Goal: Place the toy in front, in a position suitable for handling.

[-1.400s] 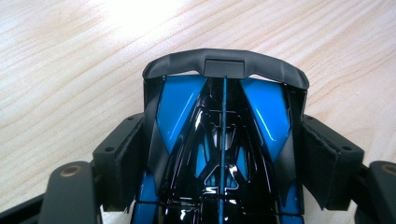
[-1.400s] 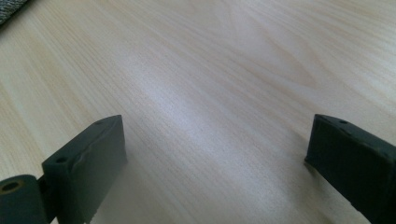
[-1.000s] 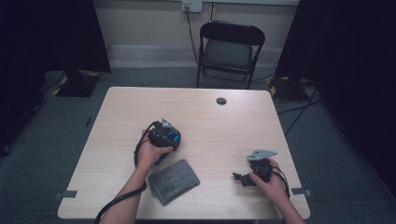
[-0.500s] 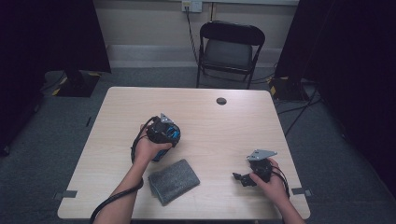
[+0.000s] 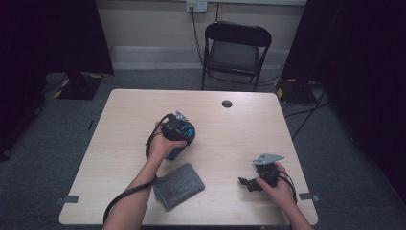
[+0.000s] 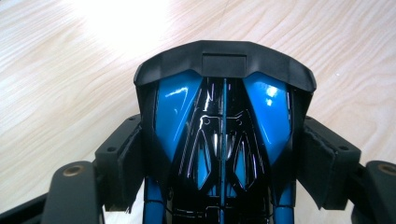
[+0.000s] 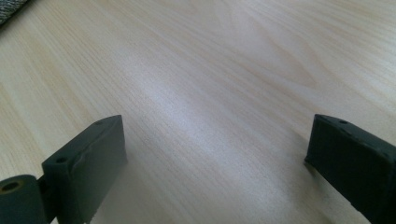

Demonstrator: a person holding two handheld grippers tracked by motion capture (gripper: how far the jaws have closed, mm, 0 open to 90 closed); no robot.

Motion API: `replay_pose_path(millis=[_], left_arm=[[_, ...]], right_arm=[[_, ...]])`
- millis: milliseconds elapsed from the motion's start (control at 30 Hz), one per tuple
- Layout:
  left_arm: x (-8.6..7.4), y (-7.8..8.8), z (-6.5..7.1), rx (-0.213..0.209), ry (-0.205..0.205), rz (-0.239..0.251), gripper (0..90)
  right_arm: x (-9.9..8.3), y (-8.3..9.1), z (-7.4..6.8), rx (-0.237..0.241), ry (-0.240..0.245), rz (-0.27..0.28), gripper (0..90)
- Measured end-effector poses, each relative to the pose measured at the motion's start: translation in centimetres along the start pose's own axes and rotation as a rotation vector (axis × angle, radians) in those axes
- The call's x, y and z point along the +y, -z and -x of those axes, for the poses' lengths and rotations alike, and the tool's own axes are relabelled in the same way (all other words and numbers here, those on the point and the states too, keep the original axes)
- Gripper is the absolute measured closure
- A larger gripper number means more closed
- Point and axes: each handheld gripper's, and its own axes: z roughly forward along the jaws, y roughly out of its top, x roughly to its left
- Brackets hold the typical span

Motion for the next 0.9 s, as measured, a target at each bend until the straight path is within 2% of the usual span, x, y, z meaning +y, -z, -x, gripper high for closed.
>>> replay_pose_path(millis=[100,333,367,567,900], left_arm=[[0.5,-1.6,0.2,-0.006,-0.012,-0.013,25.5],[1.3,-3.2,0.4,0.005,-0.013,-0.015,25.5],[1.3,-3.5,0.4,0.0,-0.002,-0.013,25.5],[0.9,-4.7,0.4,0.004,0.014,-0.015,25.4],[0.0,-5.6,0.5,0.021,0.023,-0.03,25.2]], right_arm=[[0.0,0.0,0.0,0.0,0.0,0.0,3.8],[0.0,0.0,0.0,0.003,0.003,0.0,3.8],[0.0,0.0,0.0,0.003,0.003,0.0,3.8],[0.0,0.0,0.0,0.002,0.003,0.0,3.8],[0.0,0.0,0.0,0.003,0.003,0.0,3.8]])
